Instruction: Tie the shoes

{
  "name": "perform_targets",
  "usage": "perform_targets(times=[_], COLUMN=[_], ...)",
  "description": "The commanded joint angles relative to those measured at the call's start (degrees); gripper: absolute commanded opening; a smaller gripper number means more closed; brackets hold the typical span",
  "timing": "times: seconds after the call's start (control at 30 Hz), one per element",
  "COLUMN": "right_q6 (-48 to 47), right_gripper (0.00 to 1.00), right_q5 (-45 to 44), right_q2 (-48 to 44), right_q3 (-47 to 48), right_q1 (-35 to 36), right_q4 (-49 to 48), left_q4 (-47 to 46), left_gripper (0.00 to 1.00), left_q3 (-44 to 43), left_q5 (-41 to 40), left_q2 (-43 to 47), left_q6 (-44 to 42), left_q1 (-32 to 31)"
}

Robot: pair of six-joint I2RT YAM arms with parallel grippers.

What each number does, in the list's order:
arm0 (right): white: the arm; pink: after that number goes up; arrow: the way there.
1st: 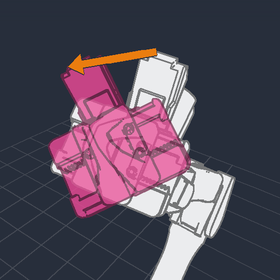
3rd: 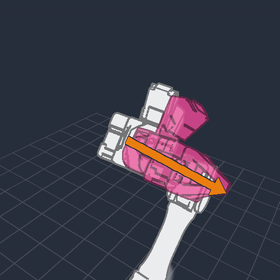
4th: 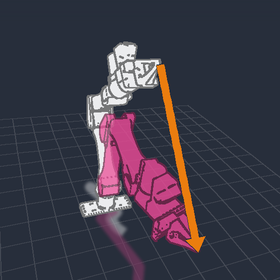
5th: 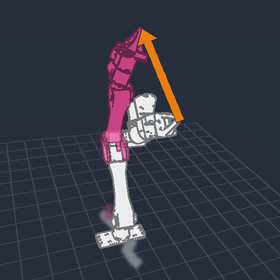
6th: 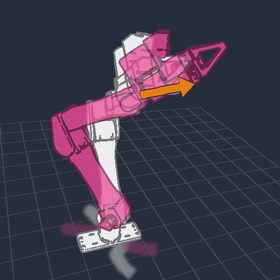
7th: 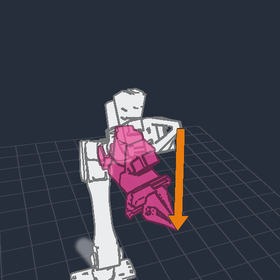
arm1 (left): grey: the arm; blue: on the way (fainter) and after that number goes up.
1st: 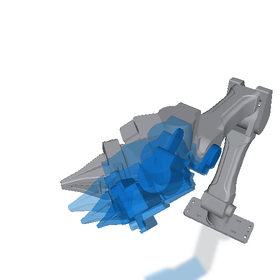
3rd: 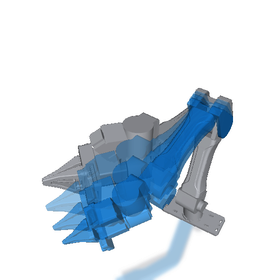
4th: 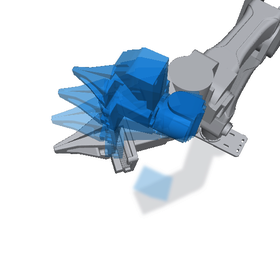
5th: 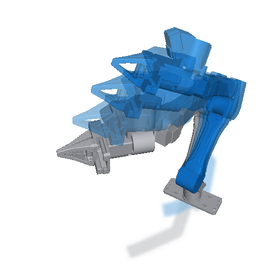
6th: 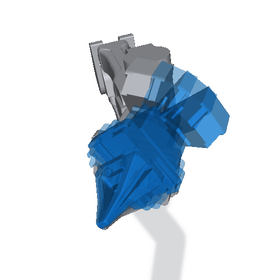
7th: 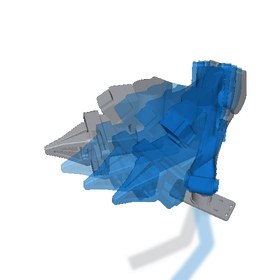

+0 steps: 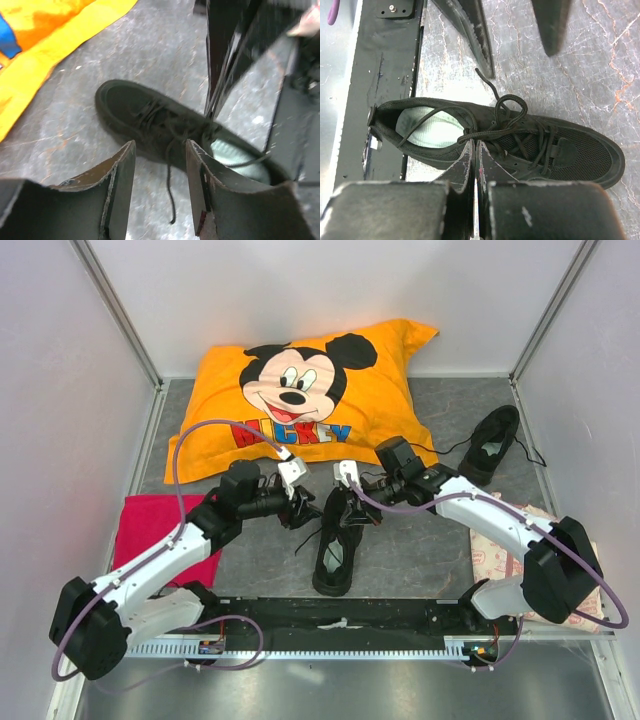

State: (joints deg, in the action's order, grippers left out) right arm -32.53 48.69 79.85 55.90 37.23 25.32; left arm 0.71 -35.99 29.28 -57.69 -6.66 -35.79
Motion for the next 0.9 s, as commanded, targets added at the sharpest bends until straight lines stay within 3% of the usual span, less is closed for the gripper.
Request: perform_targets(times=[0.0,0.33,0.63,0.87], right_q6=[1.33,3.79,4.58,4.41], right_gripper=[0.00,0.00,0.00,0.00], right_q5=[-0.87,-2.98,-3.51,-4.04], right_q2=[-1.81,-3.30,-3.92,-4.62], right_q3=[0.18,-1.32,-2.11,-2.72], right_q1=[0.73,1.79,2.41,2.41], right_q4=[-0.89,-3.35,-4.23,-4.32], left_q4=[-2.64,-11.34,-16.00,-16.53], left_gripper=[0.56,0.64,0.60,0.47], left_q3=[-3.74,-2.25,-0.84,1.09], left_q5=[5.52,10.36,6.14,6.41], left_q2=[-2.77,-9.89,-14.20,-13.85], left_q6=[11.73,33.01,37.32,38.38], left_q1=[1.33,1.95,1.95,1.95])
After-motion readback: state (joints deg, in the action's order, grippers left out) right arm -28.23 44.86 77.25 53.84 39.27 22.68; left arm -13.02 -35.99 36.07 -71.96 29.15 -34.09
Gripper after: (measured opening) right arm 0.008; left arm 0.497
